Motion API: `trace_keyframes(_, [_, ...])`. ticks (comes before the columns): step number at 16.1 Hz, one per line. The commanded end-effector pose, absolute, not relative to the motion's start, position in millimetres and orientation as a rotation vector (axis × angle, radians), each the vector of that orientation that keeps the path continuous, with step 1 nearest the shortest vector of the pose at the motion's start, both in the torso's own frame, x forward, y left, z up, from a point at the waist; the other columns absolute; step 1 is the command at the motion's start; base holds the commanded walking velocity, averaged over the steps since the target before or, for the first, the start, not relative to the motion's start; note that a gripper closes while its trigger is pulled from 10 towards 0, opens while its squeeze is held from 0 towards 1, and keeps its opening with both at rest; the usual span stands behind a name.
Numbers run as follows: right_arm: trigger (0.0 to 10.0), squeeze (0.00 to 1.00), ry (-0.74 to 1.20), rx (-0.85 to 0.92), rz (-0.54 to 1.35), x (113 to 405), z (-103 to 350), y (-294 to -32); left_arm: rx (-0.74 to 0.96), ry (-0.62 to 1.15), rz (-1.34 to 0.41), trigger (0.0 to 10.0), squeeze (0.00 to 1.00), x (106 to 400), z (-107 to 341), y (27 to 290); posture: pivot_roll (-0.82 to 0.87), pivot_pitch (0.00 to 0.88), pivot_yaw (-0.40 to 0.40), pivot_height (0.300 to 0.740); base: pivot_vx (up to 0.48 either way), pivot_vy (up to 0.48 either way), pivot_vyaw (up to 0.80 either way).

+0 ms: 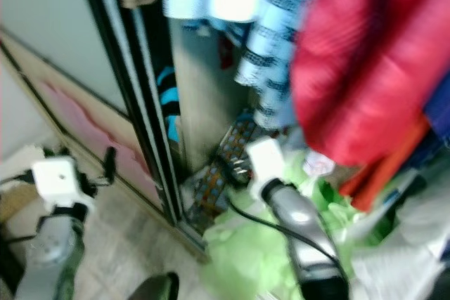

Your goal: Clean up the room

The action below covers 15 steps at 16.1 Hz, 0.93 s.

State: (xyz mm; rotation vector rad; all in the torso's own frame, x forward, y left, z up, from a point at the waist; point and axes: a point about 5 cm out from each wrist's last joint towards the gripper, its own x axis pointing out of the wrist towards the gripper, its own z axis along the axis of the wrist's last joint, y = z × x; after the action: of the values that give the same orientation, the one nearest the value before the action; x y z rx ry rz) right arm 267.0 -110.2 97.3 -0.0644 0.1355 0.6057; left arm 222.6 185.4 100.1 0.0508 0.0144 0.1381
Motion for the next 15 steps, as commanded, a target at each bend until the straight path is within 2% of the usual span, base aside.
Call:
trace_keyframes(1, [10.0, 0.0, 0.172, -0.059, 0.638, 267, 94, -113, 0.036, 0.016, 0.133, 10.0, 0.0, 225, 101, 179, -0.03, 0.005, -0.025, 0.74, 0.0, 0.0, 0.8])
trace_keyframes(4, [10.0, 0.0, 0.269, -0.059, 0.728, 265, 87, -110, 0.018, 0.043, 0.126, 10.0, 0.0, 226, 100, 175, -0.03, 0.002, -0.031, 0.74, 0.0, 0.0, 0.8])
trace_keyframes(6, [10.0, 0.0, 0.254, -0.065, 0.751, 266, 88, -108, 0.005, 0.055, 0.141, 10.0, 0.0, 227, 98, 175, -0.03, 0.008, -0.031, 0.74, 0.0, 0.0, 0.8])
trace_keyframes(8, [10.0, 0.0, 0.08, -0.065, 0.745, 272, 106, -105, 0.006, 0.051, 0.154, 10.0, 0.0, 227, 100, 172, -0.03, 0.008, -0.027, 0.74, 0.0, 0.0, 0.8])
trace_keyframes(10, [10.0, 0.0, 0.035, -0.048, 0.679, 277, 110, -105, -0.006, 0.134, 0.207, 10.0, 0.0, 218, 94, 177, -0.03, 0.0, -0.018, 0.74, 0.0, 0.0, 0.8])
trace_keyframes(13, [10.0, 0.0, 0.012, -0.012, 0.475, 287, 109, -116, -0.013, 0.049, 0.232, 10.0, 0.0, 209, 96, 181, 0.0, 0.0, -0.01, 0.74, 0.0, 0.0, 0.8])
trace_keyframes(15, [10.0, 0.0, 0.001, -0.014, 0.349, 293, 109, -126, -0.026, 0.061, 0.115, 10.0, 0.0, 207, 95, 172, 0.02, 0.0, 0.001, 0.74, 0.0, 0.0, 0.8])
